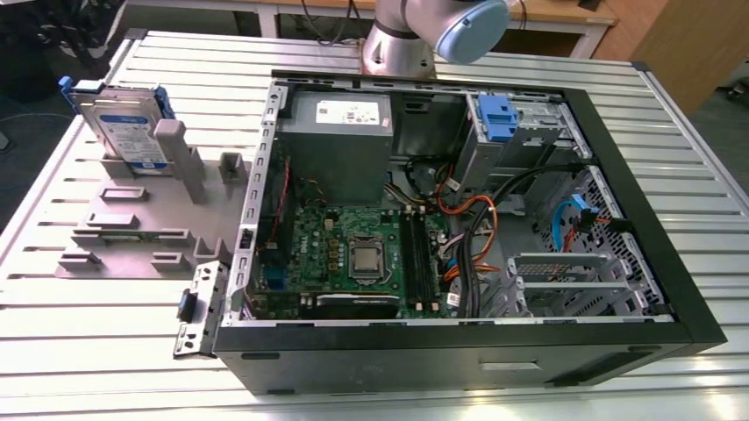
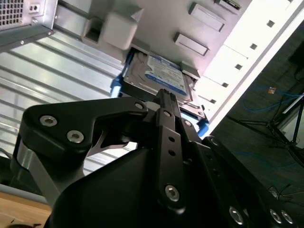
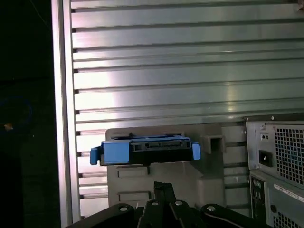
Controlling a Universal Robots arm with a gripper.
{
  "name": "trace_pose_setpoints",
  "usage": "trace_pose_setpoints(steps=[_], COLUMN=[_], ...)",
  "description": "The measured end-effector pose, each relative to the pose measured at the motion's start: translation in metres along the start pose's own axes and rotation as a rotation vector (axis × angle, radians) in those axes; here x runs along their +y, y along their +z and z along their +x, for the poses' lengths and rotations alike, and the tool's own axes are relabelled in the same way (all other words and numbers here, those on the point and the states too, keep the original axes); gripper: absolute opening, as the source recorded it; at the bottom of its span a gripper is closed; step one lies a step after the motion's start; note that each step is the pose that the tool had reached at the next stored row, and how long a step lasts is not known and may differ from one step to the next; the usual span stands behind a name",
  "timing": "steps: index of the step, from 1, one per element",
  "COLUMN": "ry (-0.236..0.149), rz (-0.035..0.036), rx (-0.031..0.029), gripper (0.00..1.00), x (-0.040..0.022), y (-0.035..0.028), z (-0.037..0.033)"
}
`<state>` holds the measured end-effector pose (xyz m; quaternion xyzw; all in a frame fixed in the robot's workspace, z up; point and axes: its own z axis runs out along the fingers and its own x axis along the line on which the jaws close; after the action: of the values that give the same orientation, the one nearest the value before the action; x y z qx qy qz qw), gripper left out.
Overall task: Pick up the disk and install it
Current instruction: 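Reach for the disk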
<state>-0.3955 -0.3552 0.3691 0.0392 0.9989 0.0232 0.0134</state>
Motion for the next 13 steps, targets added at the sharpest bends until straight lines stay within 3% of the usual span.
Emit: trace_pose_setpoints(steps=[7,13], ry=[0.0,0.0], rz=[0.0001,0.0004], rx=[0.0016,0.0041], gripper=[0.11,0.11], x=[0.0056,0.0078], y=[0.0045,0.0068], z=[0.0233,0.034])
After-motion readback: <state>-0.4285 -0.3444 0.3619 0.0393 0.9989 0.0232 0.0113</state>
